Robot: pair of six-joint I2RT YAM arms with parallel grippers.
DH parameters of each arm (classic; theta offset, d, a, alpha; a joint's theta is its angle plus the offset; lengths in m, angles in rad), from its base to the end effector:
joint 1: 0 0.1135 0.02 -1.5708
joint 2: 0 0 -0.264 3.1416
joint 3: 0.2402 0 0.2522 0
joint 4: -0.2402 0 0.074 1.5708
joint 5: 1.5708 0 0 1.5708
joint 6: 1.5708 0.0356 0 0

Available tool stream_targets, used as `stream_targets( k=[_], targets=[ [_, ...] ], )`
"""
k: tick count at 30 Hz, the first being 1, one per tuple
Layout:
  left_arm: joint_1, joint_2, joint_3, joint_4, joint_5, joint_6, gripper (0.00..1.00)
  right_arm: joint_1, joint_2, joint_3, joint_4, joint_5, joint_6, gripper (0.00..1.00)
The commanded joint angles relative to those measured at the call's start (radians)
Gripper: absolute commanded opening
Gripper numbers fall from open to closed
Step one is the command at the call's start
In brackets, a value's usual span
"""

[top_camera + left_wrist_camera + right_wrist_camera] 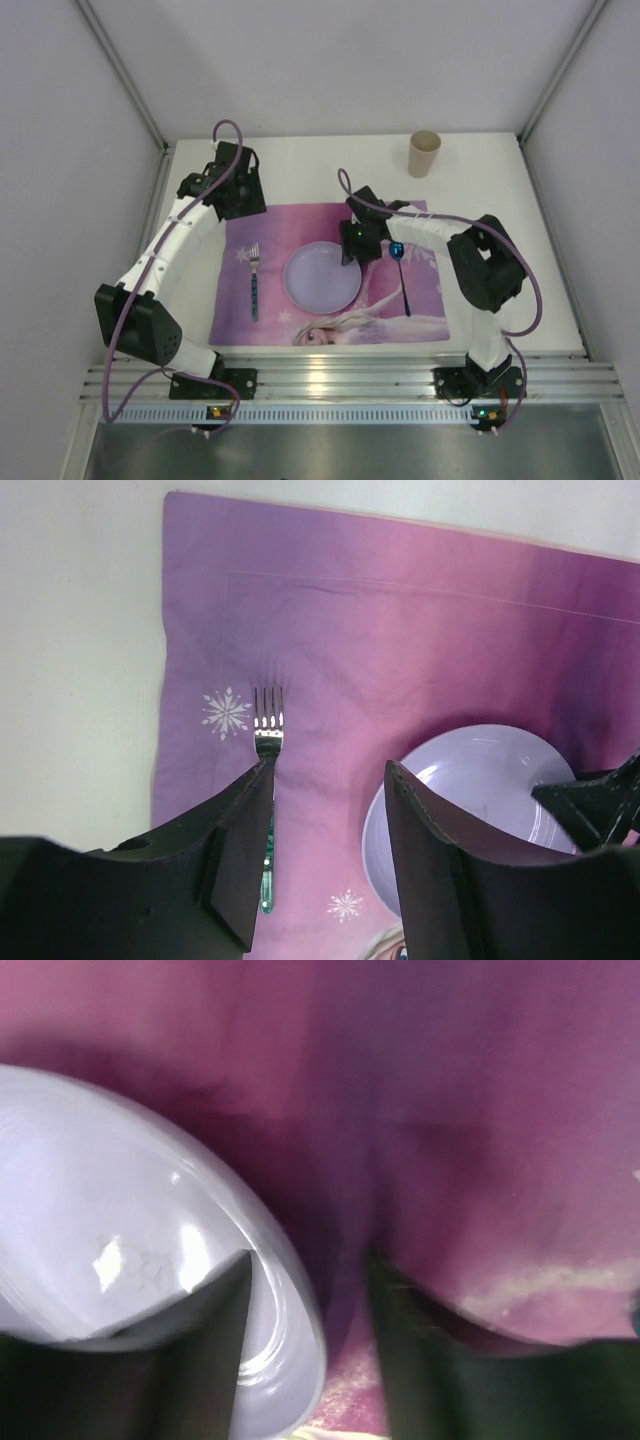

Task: Set the dinner table for one person

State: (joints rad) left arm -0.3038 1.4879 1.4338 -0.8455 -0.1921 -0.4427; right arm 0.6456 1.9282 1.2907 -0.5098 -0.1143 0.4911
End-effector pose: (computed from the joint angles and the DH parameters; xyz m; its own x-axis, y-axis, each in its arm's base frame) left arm 0.3014 -0.0874 0.3379 -0.7524 -0.2048 -0.6260 -0.1571 0.9788 -0.1313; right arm 0.3090 0.2378 0.1635 -0.9417 -0.1228 -0.3134 -0.2167 0.9336 0.2855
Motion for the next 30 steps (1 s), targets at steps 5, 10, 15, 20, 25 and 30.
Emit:
stream_targets(
  k=[5, 10, 15, 20, 25, 30],
  targets=[
    [0.000, -0.064, -0.052, 0.039, -0.029, 0.006, 0.54, 0.012, -0.090, 0.091, -0.198, 0.209, -0.080, 0.84],
    [0.002, -0.066, -0.061, 0.045, -0.046, -0.007, 0.54, -0.055, -0.196, 0.264, -0.248, 0.231, -0.094, 1.00],
    [0.002, -0.052, -0.062, 0.059, -0.037, -0.019, 0.54, -0.266, -0.137, 0.442, -0.202, 0.124, -0.046, 1.00],
    [0.002, -0.035, -0.027, 0.056, -0.061, 0.007, 0.54, -0.471, 0.070, 0.689, -0.251, 0.050, -0.007, 1.00],
    [0.003, 0.005, 0.020, 0.033, -0.089, 0.030, 0.55, -0.581, 0.274, 0.961, -0.272, 0.024, 0.043, 1.00],
    [0.006, 0.054, 0.063, 0.026, -0.087, 0.029, 0.55, -0.606, 0.382, 1.069, -0.294, 0.054, 0.075, 1.00]
  ],
)
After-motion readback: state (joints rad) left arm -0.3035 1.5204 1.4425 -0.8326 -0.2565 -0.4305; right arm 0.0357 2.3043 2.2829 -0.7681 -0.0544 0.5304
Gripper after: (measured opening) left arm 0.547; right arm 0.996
